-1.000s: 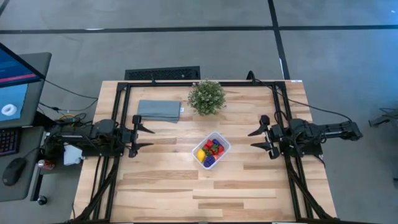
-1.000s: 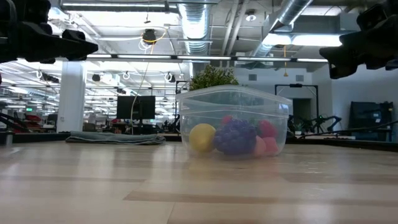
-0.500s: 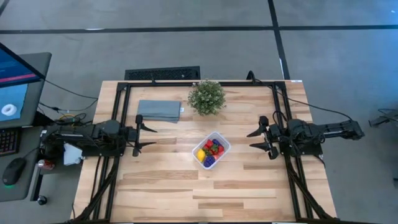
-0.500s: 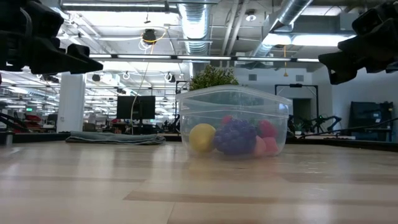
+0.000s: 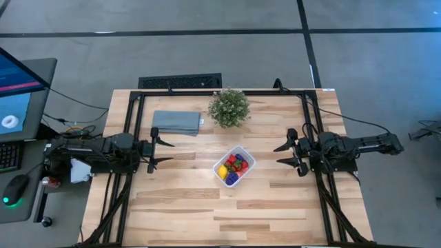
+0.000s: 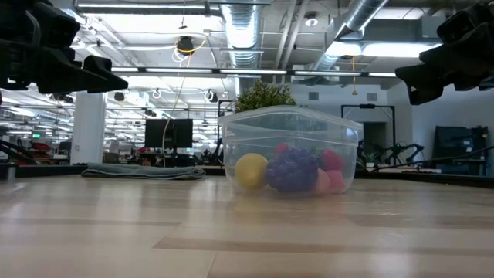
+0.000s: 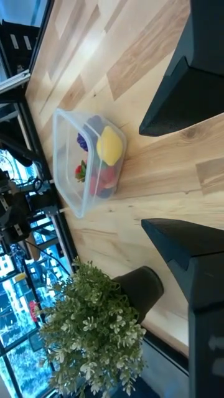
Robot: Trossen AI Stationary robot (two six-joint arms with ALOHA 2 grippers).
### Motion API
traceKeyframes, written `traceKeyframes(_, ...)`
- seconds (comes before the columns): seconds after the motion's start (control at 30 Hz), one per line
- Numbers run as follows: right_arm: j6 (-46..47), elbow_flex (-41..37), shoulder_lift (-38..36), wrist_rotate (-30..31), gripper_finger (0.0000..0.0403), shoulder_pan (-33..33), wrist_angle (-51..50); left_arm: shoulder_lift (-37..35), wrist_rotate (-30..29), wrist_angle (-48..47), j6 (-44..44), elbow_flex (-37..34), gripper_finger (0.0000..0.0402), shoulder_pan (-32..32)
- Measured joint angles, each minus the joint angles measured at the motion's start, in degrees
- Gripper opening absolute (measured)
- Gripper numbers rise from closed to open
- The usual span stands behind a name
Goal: Pick and placing Produce into tupperware
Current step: Return to Home Position
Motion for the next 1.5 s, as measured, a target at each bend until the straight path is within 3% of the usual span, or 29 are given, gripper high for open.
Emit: traceKeyframes(1.5,0.0,0.0,0.0,0.0,0.0228,0.0,0.0,0.0,-0.1,0.0,-0.5,-0.1,0.0221,0.0)
